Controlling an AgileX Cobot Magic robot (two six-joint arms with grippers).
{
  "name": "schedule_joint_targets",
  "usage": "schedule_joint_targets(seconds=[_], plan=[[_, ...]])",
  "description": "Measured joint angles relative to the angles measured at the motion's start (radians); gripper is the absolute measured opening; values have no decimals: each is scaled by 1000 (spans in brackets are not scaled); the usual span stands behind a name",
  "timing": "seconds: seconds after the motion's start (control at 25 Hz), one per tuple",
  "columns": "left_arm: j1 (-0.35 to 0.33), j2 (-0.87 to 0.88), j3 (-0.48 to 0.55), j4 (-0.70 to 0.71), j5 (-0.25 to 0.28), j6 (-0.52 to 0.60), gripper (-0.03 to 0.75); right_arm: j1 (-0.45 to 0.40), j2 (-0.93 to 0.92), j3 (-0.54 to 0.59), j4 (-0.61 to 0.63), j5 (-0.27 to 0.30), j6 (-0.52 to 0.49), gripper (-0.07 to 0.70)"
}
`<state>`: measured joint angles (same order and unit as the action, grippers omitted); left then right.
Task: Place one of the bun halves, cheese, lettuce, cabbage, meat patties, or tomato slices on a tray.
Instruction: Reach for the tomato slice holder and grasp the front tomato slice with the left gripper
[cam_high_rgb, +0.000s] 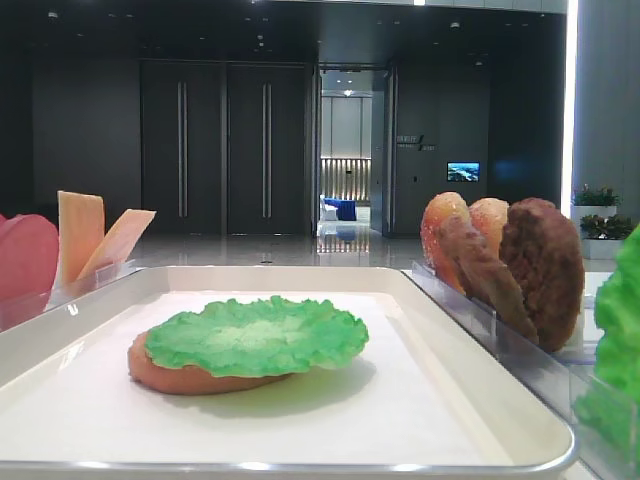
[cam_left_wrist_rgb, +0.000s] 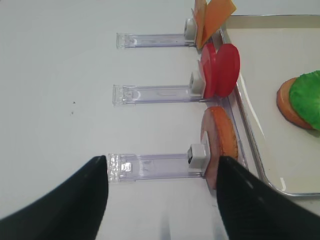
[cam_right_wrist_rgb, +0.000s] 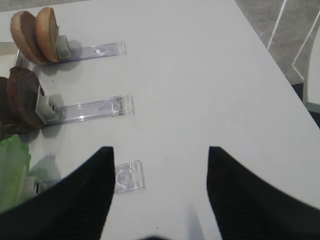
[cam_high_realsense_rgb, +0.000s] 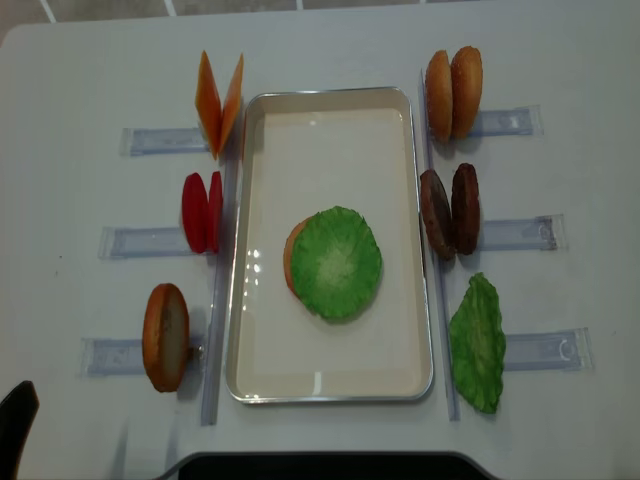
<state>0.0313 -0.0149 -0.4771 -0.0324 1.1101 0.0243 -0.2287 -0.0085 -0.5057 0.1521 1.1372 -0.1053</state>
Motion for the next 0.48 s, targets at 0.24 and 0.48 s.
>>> schedule_joint_targets(seconds=[0.24, 0.48], plan=[[0, 0, 0, 0, 0, 0, 517, 0, 0, 0, 0, 0, 0, 393], [0, 0, 0, 0, 0, 0, 517, 0, 0, 0, 0, 0, 1, 393]])
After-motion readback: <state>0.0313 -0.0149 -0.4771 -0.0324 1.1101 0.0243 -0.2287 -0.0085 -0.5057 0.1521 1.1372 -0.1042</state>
